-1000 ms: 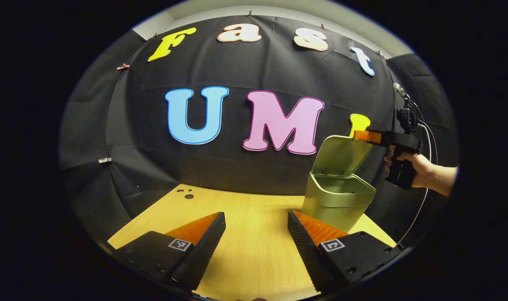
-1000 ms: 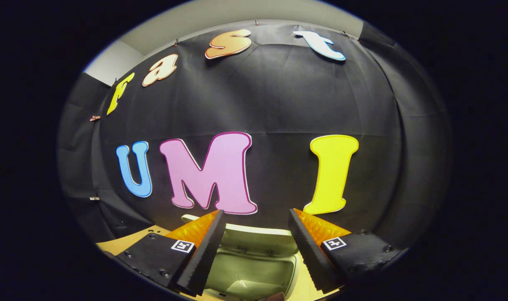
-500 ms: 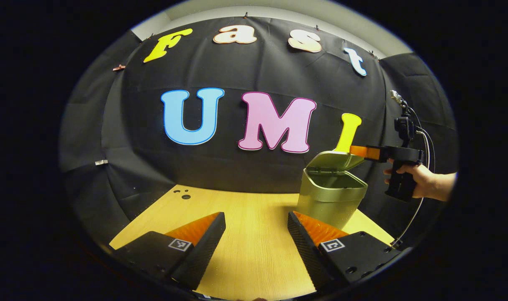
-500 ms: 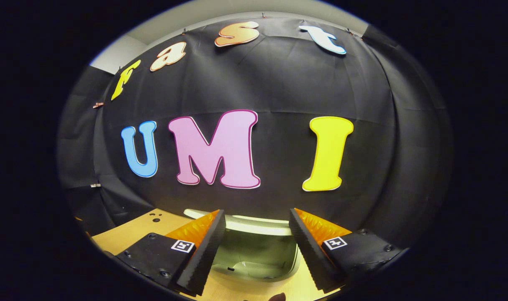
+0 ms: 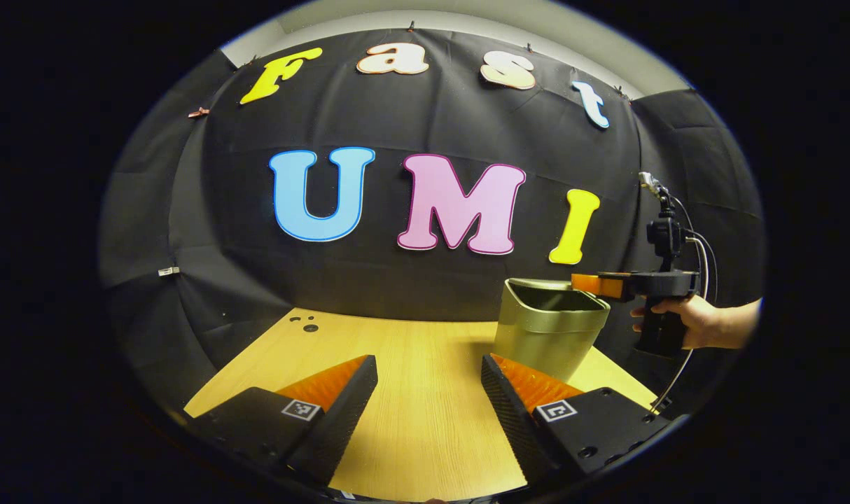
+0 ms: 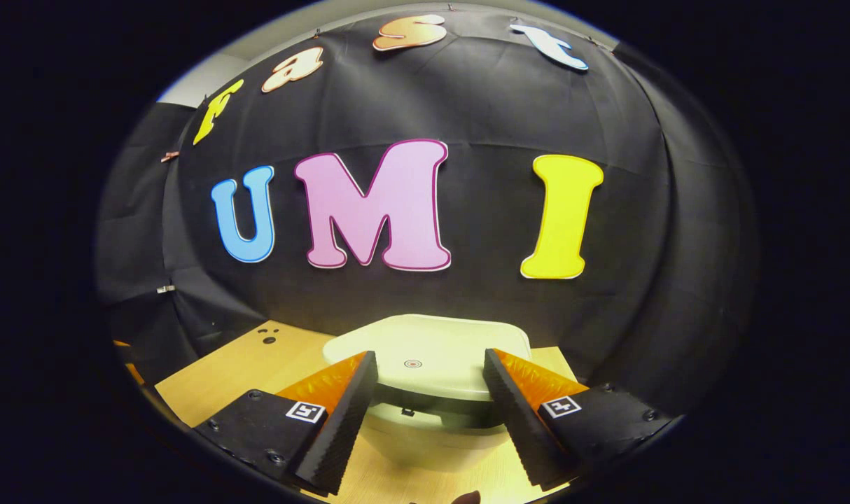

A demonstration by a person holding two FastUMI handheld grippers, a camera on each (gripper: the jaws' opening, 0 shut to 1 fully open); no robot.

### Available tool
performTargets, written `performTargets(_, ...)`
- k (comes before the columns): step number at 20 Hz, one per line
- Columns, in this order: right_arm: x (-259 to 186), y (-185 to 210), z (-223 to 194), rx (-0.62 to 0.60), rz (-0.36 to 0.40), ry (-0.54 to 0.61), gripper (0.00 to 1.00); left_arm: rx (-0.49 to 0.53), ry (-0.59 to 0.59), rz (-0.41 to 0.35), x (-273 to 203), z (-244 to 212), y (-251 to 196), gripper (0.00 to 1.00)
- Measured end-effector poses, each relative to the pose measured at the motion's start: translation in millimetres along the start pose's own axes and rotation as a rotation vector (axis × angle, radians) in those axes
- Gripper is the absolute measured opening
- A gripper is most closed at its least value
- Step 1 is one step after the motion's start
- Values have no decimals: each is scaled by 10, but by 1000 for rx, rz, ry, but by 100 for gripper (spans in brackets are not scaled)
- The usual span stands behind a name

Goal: Press the lid of the desktop garbage bin to open it, pick up the crumpled paper on the desktop and throw it into the bin, then pick up the pop can on the desktop and drop it into the bin, and finally close the garbage bin lid.

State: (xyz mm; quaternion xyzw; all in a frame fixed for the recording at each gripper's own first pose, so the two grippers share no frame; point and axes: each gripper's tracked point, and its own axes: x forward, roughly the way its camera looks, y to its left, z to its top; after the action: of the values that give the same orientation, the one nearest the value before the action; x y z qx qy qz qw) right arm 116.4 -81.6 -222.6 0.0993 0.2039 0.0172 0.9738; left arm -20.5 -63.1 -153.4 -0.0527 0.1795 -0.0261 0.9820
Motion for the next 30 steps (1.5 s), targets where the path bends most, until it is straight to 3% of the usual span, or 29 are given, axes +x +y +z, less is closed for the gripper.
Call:
performTargets(17, 204, 150, -424, -28, -76, 38, 97, 2, -15, 2, -121, 101, 211, 96)
performTargets(23, 78, 134, -218, 112, -56, -49, 96, 8, -35, -12, -126, 153, 258, 96)
performTargets(30, -242, 231, -60, 51, -29, -88, 95, 6, -44, -30, -109, 193, 352, 96)
